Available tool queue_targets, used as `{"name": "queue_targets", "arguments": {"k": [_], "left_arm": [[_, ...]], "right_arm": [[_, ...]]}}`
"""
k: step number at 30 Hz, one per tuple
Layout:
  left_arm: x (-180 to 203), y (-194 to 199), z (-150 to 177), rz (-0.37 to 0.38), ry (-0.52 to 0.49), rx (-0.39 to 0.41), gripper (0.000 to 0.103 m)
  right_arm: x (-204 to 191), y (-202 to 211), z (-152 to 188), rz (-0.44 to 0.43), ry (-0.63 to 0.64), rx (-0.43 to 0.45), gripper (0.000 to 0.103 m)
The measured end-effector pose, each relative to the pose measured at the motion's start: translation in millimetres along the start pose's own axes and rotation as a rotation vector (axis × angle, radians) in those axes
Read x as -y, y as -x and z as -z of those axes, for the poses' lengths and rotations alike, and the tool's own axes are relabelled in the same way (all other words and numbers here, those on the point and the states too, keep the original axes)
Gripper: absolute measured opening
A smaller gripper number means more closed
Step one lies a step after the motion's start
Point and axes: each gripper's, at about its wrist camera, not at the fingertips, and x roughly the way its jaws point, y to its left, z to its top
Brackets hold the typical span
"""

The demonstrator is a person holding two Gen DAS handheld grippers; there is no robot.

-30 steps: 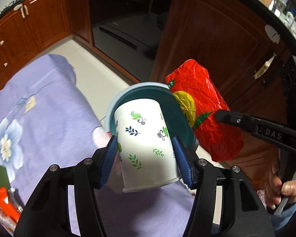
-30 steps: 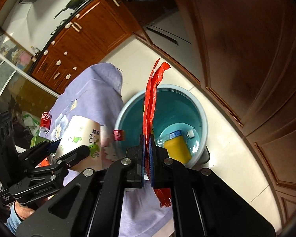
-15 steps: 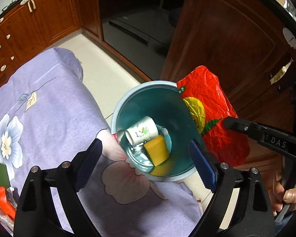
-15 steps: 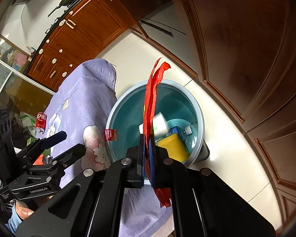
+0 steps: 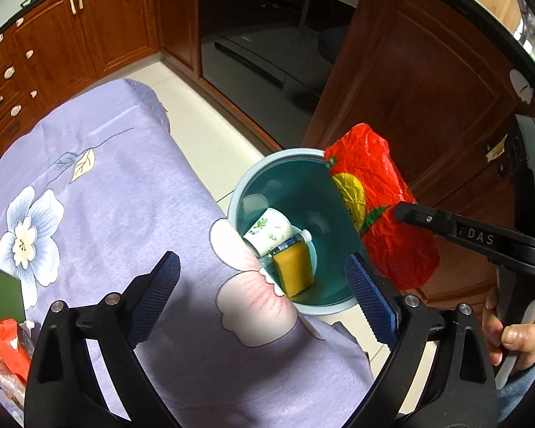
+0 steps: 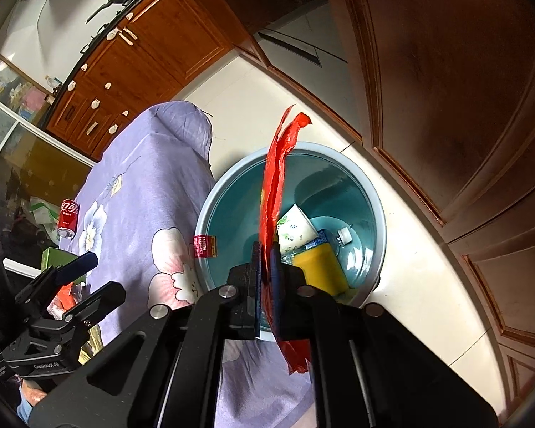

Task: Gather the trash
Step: 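Carry cup and red bag over the bin and open both tools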

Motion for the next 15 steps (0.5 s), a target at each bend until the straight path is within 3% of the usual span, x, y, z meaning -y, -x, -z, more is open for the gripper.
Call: {"name": "queue_targets", "arguments": {"k": [2,4,5,8,15], "left_arm": [[-4,3,1,0.003,0.005,0.003,0.094],[-7,3,1,0.004,0.009,0.007,0.095],[-8,3,1,0.004,0.011,0.009,0.095],[-11,3,3,0.008,0.017,0.006,0.097],[-22,11,11,0.010,0.040,0.013,0.097]], "right_arm": [[-2,-2,-1,0.007,-0.009,-0.001,0.016],[-2,-2,-1,0.007,-0.020,-0.001,0.058],[-3,-1,-1,0.013,-0.025,0.009,0.064],[-7,2,-3,0.042,-0.022,0.020,0.078],[-18,4,-2,0.081,-0.038,0.012,0.079]]}}
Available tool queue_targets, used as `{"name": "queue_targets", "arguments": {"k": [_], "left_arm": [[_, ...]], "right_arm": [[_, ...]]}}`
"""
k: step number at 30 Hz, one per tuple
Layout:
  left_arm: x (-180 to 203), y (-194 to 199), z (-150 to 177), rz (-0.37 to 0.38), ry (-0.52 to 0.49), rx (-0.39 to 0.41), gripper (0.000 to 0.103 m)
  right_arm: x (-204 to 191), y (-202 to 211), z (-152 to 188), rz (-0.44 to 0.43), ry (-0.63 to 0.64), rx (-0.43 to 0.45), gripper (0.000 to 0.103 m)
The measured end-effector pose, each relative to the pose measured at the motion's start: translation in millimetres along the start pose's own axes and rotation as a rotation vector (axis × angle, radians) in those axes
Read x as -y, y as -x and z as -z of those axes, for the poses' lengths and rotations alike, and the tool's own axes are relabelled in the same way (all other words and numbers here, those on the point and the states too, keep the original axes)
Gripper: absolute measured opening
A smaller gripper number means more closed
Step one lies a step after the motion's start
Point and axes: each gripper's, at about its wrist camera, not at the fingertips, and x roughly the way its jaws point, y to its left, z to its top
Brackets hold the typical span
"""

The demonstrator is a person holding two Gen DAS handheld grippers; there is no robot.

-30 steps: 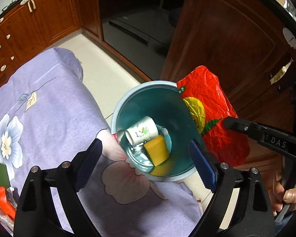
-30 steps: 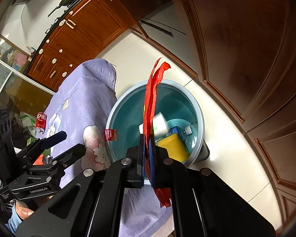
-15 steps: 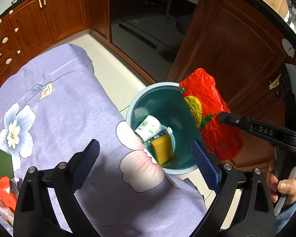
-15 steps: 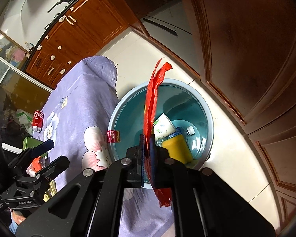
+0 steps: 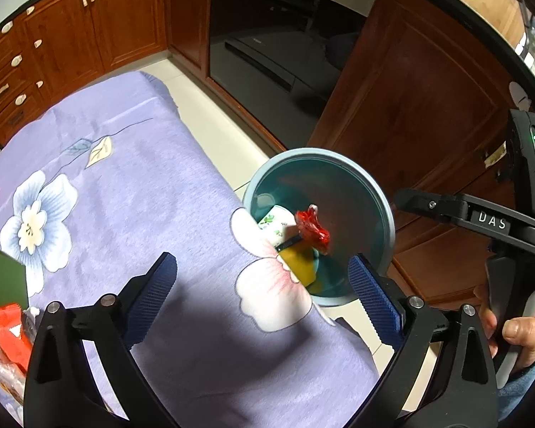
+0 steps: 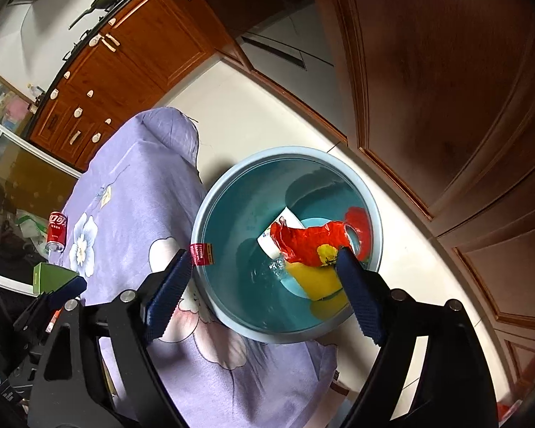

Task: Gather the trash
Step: 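Carry cup and red bag over the bin and open both tools, then grasp the clear plastic bag with the left tool while the right tool reaches for the green box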

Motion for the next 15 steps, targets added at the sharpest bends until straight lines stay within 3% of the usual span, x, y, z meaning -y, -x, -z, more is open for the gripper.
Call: {"name": "queue_targets", "arguments": {"k": [9,15], "left_arm": [[-48,44,27,-0.038,0.079,0.059,0.097],[-91,75,54,-0.081,0.148,0.091,0.097]], "right_arm": [[-52,4,13,-0.023,0.079,-0.008,0.079],[-108,1,30,-0.058,0.172,-0.025,0.079]]}}
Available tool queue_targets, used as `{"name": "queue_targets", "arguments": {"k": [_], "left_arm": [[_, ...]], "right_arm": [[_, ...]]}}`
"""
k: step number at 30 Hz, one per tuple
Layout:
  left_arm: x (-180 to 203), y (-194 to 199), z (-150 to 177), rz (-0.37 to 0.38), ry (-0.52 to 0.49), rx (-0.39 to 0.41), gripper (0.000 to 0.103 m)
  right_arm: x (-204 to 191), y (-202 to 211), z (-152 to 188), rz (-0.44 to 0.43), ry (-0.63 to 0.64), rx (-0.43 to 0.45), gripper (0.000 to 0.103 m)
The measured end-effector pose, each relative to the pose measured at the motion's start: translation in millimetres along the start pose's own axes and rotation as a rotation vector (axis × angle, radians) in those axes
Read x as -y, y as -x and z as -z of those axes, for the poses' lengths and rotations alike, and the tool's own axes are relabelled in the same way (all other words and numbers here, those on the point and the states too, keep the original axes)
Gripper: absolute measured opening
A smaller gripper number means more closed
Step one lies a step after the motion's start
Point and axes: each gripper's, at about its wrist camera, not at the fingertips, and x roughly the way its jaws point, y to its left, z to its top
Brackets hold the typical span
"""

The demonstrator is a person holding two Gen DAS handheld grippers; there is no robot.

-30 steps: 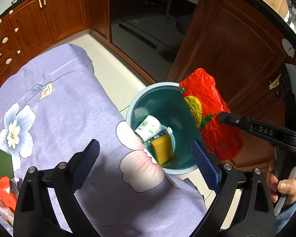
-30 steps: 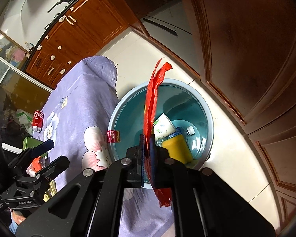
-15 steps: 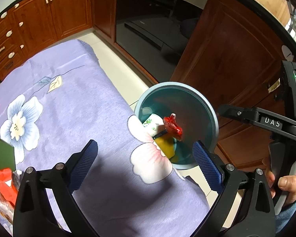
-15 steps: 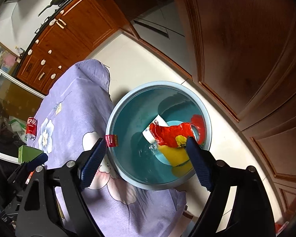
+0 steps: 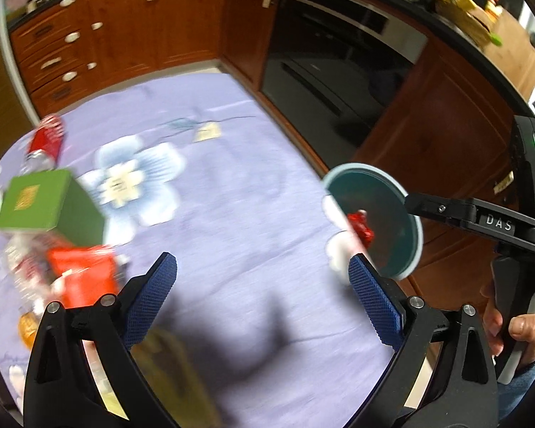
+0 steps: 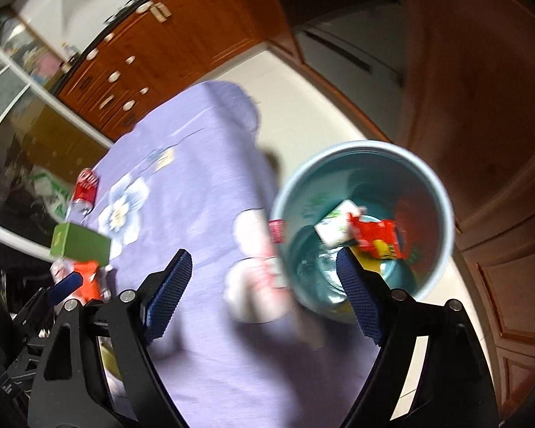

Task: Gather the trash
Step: 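Grasp the clear plastic bag with the left tool while the right tool reaches for the green box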

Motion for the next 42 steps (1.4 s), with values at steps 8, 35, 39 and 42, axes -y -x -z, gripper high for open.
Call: {"name": "queue_targets", "arguments": {"k": [8,35,39,42], "left_arm": [[-88,48,30,-0.100,0.123,0.067,0.097],[-163,31,58,-0.132,0.256,0.069,0.034],[-174,49,59,-0.099,0.274,0.109,0.025],[-184,65,60,-0.092,0.286,0.139,0.025]], "right_arm": [[-84,-15,14,-0.042,0.122,-0.027,0.082],[-159,-52,23,-0.047,0.232,-0.118,0.082],[-181,-56,22,-0.052,0.283,-0.119,0.082],[-205,-62,22,-0.063,0.335,-0.129,0.082]]}}
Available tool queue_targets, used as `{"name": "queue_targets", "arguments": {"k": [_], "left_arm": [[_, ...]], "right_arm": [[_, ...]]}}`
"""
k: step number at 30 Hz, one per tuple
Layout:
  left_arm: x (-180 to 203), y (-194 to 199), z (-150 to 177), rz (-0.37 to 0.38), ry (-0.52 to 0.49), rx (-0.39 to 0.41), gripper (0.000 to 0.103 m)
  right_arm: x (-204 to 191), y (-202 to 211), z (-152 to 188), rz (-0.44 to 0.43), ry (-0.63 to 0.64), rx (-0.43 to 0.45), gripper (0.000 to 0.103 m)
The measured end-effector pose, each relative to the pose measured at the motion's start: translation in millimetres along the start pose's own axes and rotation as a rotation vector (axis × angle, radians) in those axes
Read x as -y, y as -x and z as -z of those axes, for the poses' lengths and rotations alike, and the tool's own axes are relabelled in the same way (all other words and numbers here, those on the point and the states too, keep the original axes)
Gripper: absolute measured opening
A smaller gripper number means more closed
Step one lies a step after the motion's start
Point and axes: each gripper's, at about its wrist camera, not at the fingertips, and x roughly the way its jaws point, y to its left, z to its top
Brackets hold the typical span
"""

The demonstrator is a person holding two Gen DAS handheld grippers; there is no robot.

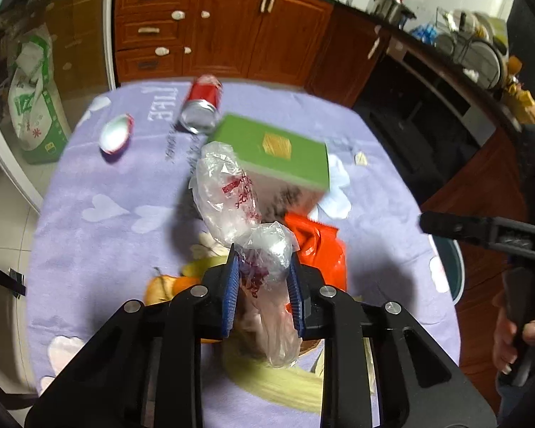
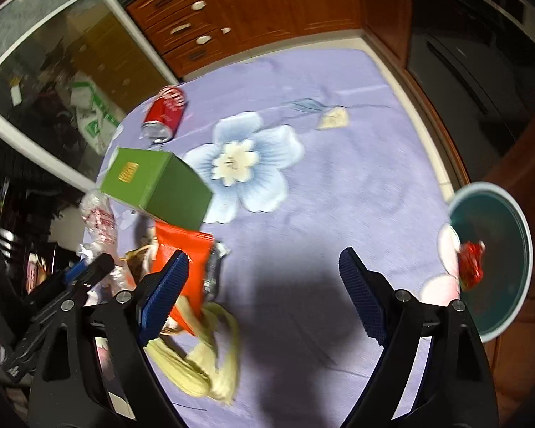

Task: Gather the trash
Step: 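Grasp the clear plastic bag with the left tool while the right tool reaches for the green box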

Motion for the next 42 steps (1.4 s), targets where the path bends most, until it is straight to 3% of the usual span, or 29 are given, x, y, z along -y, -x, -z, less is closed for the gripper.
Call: {"name": "queue_targets", "arguments": {"k": [6,15,23,25,27,36,37,42], "left_arm": [[-42,25,-15,-0.006,0.069,0.056,0.025],[-81,9,-19,-0.017,0.122,0.024,0.026],[-90,-13,-23,-0.006,0.144,-0.001,0.026],[-90,-17,-23,-0.007,0.150,-0.005,0.026],[-90,-18,-25,-0.010,0.153,-0.005,0.026],[-76,-7,-32,-0.015,0.138,0.024,0.026],[-73,-6,-33,-0.014,0.132,0.027,0.026],[-53,2,-37,-0.015,0.090,0.046,0.026]], "right_arm": [[-54,-18,-20,-0.035,0.160,0.001,0.082],[-110,-63,-44,-0.035,0.440,-0.042,0.086],[-127,-97,-47,-0.074,0.527,-0.085,0.086],[-128,-96,-47,-0.096,0.514,-0.062,0.072],[-127,-93,-47,-0.111,0.498,-0.054,0.067],[-116,-59,-53,-0.129,0.411,0.024,0.059],[-113,-56,-54,-0.130,0.406,0.032,0.002],[-90,-51,-57,-0.103,0.333,-0.014,0.002]]}}
